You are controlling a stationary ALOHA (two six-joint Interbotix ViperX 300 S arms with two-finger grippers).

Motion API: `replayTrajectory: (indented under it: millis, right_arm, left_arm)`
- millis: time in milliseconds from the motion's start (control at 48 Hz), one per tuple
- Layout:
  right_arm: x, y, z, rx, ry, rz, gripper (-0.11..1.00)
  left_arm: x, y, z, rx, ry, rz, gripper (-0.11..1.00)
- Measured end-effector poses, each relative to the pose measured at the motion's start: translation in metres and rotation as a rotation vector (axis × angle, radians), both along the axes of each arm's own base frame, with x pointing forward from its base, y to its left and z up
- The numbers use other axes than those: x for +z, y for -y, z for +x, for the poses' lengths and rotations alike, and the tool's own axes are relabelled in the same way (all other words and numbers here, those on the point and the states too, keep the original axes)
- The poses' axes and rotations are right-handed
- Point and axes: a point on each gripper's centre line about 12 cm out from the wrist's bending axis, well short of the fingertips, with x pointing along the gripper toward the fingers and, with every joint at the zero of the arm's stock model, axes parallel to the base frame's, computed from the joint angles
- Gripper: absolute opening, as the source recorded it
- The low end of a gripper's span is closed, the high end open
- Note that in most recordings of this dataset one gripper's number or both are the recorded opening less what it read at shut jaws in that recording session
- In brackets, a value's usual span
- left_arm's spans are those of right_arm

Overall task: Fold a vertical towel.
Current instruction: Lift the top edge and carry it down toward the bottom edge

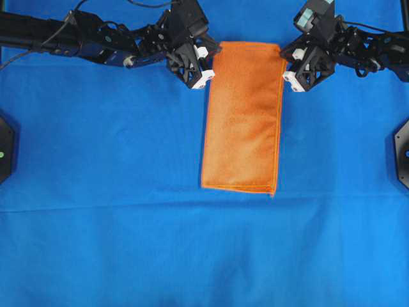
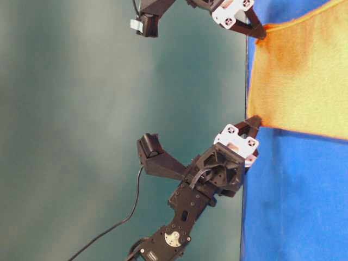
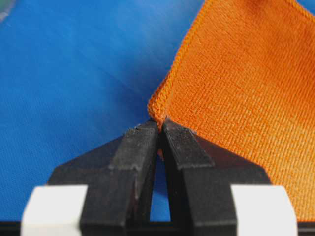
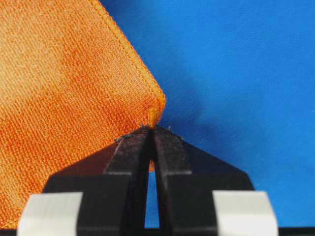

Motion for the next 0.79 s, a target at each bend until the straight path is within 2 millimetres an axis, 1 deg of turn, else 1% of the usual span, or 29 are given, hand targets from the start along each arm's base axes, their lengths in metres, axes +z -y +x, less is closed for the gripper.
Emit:
replayTrajectory:
  millis: [125, 208, 291, 396, 604, 687, 791]
  right_arm:
    - [0.002, 0.004, 0.001, 0.006, 0.001, -0.015, 0.02]
    - [0.004, 0.005, 0.002, 0.009, 0.001, -0.020, 0.02]
    - [0.009, 0.005, 0.002, 0.011, 0.006, -0.027, 0.02]
    - [0.021, 0.004, 0.001, 0.016, 0.015, -0.040, 0.02]
    - [0.056, -0.001, -0.005, 0.021, 0.052, -0.075, 0.02]
    - [0.070, -0.010, -0.007, 0.037, 0.066, -0.083, 0.02]
    - [0.083, -0.027, -0.009, 0.076, 0.089, -0.091, 0.02]
  left_arm:
    - [0.001, -0.001, -0.001, 0.003, 0.000, 0.000, 0.03]
    - [0.008, 0.000, -0.001, 0.002, 0.010, 0.003, 0.03]
    - [0.017, 0.001, -0.002, 0.000, 0.020, 0.007, 0.03]
    - [0.029, 0.007, -0.004, -0.010, 0.033, 0.013, 0.03]
    - [0.064, 0.020, -0.009, -0.034, 0.090, 0.040, 0.03]
    - [0.078, 0.029, -0.011, -0.051, 0.113, 0.049, 0.03]
    - [0.087, 0.041, -0.016, -0.070, 0.126, 0.053, 0.03]
